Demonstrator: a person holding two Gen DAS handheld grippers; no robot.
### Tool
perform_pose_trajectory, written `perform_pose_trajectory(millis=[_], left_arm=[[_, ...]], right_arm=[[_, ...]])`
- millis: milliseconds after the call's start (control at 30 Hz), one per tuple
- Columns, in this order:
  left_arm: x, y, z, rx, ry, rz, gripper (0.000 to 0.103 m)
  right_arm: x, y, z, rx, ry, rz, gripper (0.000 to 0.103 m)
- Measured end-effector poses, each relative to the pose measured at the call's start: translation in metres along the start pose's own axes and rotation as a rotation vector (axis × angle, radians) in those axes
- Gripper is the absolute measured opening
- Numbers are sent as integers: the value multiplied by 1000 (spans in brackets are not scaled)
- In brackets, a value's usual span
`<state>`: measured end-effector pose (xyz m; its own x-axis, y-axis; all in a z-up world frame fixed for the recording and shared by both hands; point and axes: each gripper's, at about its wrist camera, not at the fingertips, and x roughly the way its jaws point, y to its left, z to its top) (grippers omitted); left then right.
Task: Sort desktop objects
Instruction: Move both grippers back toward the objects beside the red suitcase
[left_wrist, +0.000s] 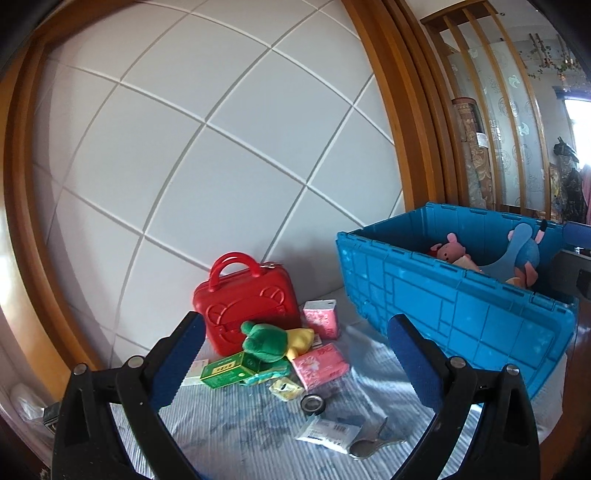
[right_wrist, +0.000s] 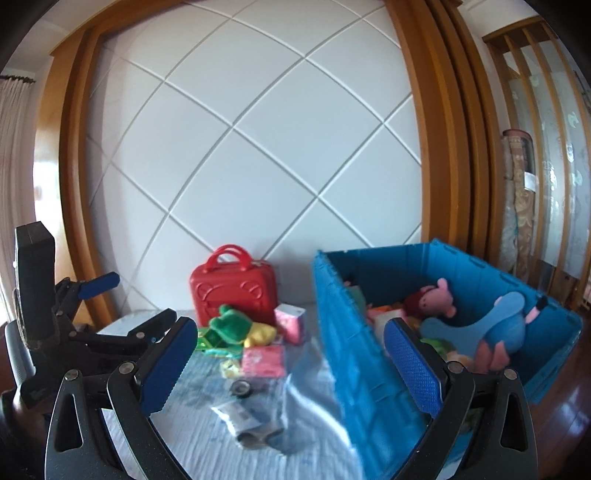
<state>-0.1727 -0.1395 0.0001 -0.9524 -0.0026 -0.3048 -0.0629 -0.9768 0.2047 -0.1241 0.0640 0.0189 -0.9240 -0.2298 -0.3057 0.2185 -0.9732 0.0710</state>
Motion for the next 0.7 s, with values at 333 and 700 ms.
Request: perform_pose_trajectory(millis=[333, 700], left_arm=[[4, 78, -46, -39, 62, 89, 101], [28, 105, -55, -74, 98, 197, 101]], right_arm=[[21, 75, -24, -35, 64, 16, 103], [61, 83, -20, -72, 92, 69, 103]])
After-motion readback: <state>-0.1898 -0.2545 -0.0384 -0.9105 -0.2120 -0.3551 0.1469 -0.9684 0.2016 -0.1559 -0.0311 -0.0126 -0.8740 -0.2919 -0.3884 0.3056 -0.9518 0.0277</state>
